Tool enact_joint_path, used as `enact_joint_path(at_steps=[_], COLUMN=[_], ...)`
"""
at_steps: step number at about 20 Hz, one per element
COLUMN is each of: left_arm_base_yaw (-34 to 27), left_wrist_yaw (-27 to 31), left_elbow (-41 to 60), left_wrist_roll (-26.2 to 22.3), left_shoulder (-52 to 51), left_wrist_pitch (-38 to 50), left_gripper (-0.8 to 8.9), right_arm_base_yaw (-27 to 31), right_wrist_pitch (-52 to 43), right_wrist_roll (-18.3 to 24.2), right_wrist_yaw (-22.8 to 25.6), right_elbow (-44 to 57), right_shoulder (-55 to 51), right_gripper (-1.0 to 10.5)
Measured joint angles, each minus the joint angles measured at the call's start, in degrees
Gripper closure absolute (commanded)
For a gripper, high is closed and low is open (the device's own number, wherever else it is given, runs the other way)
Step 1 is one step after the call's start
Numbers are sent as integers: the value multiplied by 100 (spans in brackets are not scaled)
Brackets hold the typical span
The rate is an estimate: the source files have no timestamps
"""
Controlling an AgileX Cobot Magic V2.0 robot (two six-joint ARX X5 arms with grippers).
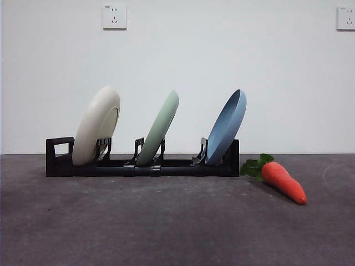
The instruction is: Take the green plate from the plate rack,put the plate on the table,take the carrot from the table,put the carrot in the plate
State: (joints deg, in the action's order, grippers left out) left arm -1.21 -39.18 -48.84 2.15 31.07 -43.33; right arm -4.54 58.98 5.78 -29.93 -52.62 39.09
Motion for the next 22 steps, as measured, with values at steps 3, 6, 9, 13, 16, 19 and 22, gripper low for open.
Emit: enact_joint_path(at_steps=[3,6,9,13,16,19,22], left_arm_base_yaw=[247,739,1438,2295,2597,2756,2815], left_wrist_yaw=[0,103,748,1740,2201,2507,2815], left_elbow=[-544,-1222,-1851,-2553,-3071,-3512,-3751], left_wrist_roll=[2,4,9,7,4,-15,-55], left_shoulder=[697,1563,2542,3814,4760,5654,6398], left_wrist_pitch=[514,951,1384,2052,2420,2710,3106], left_gripper=[244,248,248,248,249,249,250], right_arm_base_yaw=[0,0,0,0,0,0,0], right_wrist_pitch=[0,0,0,0,2,17,96], right_wrist_roll=[0,-2,-33,-46,-87,-105,-107], right_wrist_yaw=[2,2,7,11,11,11,15], right_elbow=[2,0,0,0,2,0,0], right_shoulder=[0,0,0,0,0,22,105], right_gripper=[257,257,257,257,257,257,257])
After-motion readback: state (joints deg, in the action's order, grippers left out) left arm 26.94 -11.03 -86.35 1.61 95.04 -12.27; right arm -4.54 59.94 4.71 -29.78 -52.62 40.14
